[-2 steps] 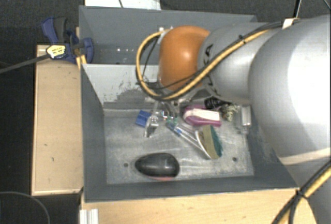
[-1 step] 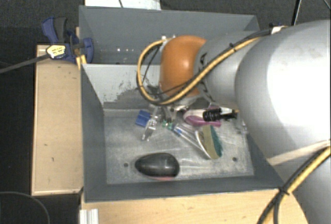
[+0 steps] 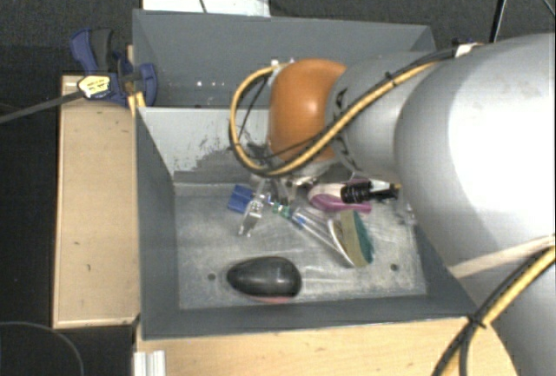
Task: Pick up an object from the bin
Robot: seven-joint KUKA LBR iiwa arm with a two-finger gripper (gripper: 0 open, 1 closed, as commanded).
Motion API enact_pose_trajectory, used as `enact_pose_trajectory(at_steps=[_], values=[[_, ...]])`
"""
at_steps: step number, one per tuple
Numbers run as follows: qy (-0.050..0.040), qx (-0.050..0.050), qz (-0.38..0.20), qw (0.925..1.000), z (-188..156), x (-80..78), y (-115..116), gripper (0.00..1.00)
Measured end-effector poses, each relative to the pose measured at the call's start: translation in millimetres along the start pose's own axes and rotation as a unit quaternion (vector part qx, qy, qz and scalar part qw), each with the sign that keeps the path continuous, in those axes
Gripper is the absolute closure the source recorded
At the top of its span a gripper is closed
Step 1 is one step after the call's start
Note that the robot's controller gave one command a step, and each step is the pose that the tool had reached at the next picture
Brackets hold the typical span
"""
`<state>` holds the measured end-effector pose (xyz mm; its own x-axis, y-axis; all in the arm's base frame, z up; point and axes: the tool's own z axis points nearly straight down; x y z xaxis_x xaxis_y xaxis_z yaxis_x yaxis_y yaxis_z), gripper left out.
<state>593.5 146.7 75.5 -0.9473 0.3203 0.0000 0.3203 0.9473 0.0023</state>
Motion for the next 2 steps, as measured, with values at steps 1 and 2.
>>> enact_pose_trajectory(at_steps=[1, 2], values=[[-0.0021, 0.0, 0.001, 1.0, -1, -1.9, 0, 1.0], [-0.0034, -0.001, 0.001, 1.0, -16, -3.1, 1, 1.0]])
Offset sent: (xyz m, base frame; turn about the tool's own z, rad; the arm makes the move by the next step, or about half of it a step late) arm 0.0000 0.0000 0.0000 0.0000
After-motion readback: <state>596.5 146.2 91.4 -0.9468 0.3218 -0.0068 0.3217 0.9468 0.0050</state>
